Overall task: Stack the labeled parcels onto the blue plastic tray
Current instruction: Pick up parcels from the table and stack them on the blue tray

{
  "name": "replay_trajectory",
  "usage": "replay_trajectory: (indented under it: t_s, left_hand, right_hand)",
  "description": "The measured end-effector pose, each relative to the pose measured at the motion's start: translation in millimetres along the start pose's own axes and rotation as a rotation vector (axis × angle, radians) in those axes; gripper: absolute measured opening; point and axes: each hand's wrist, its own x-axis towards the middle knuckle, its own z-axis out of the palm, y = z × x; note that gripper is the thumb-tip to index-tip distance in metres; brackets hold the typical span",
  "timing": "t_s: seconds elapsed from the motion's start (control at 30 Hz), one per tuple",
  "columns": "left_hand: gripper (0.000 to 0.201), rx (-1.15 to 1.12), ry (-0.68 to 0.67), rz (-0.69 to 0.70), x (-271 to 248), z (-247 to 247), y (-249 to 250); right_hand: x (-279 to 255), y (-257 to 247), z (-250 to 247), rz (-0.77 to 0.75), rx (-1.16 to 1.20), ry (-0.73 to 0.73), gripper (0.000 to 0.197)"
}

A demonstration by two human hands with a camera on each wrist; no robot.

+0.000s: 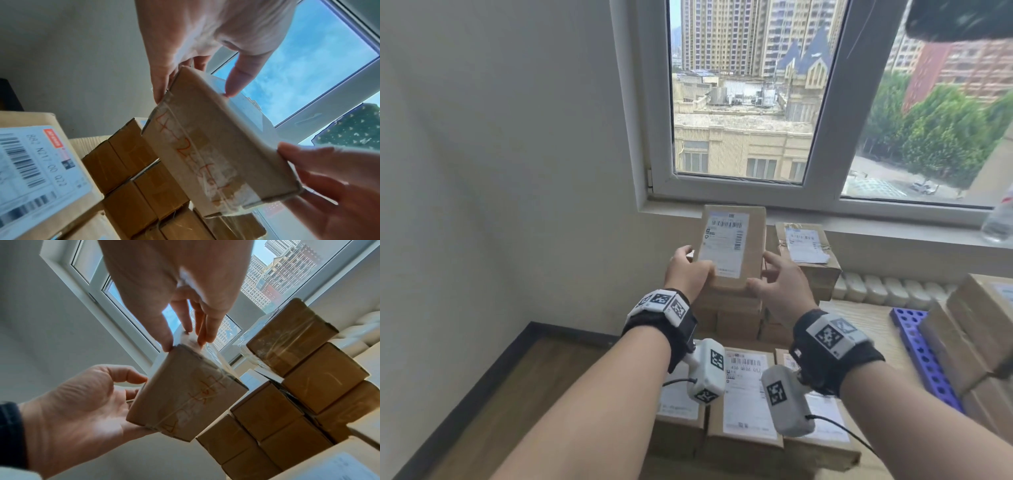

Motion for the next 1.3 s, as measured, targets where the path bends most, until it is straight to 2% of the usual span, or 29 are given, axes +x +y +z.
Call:
replay_trajectory:
  t_s: [0.07,0.1,0.13,0.2,0.23,0.37,0.53,0.7,0.8,0.9,1.13,1.3]
  left_hand:
    - [0.092,-0.050,-0.006,0.008,-13.4,-2.9,1.6]
    - [0.091,-0.069,-0.013,0.001,-18.8,-3.7,1.5]
    - [0.083,-0.085,-0.026,-0.006,-23.0,-3.9,-0.5]
    - [0.048,-0.117,-0.058,-0.006,-36.3,-2.6,-1.9]
    - [0.038,-0.130,-0.063,-0.008,-42.0,-0.8,-3.5]
    - [0.053,-0.169,-0.096,-0.008,-62.2,11.7,-8.1]
    - [0.040,-0.191,-0.207,0.002,-79.9,34.3,-7.8]
    - [0.061,-0.192,-0.291,0.006,-101.3,63.7,-2.6]
    - [0.062,-0.216,-0.310,0.024,-115.6,85.2,5.9]
    - [0.066,-0.209,-0.359,0.051,-130.6,114.7,16.2]
    - [0.098,-0.203,-0.414,0.067,-173.0,209.7,34.5]
    - [0.074,-0.202,-0.452,0.071,-208.3,281.3,54.0]
  right_hand:
    - [-15.6,-3.2,-5.9,-0.002,0.034,0.015,0.068]
    - [-22.8,-4.3,-8.8,-0.011,0.052,0.023,0.069]
    - [-29.9,-4.6,-11.8,-0.018,0.072,0.030,0.069]
    - [-45.2,-5.1,-19.7,-0.022,0.100,0.036,0.066]
    - [-53.0,-4.8,-24.4,-0.022,0.112,0.043,0.062]
    - [-82.5,0.3,-45.6,-0.018,0.176,0.093,0.049]
    - [-109.8,15.1,-72.3,0.048,0.251,0.167,0.042]
    - [-131.4,31.5,-100.6,0.075,0.298,0.226,0.038]
    - [-143.1,44.4,-120.2,0.091,0.305,0.254,0.036]
    - [-154.6,61.2,-145.1,0.112,0.311,0.306,0.038]
    - [-177.8,117.6,-228.0,0.180,0.282,0.366,0.037]
    - [-194.6,160.6,-291.4,0.208,0.281,0.398,0.034]
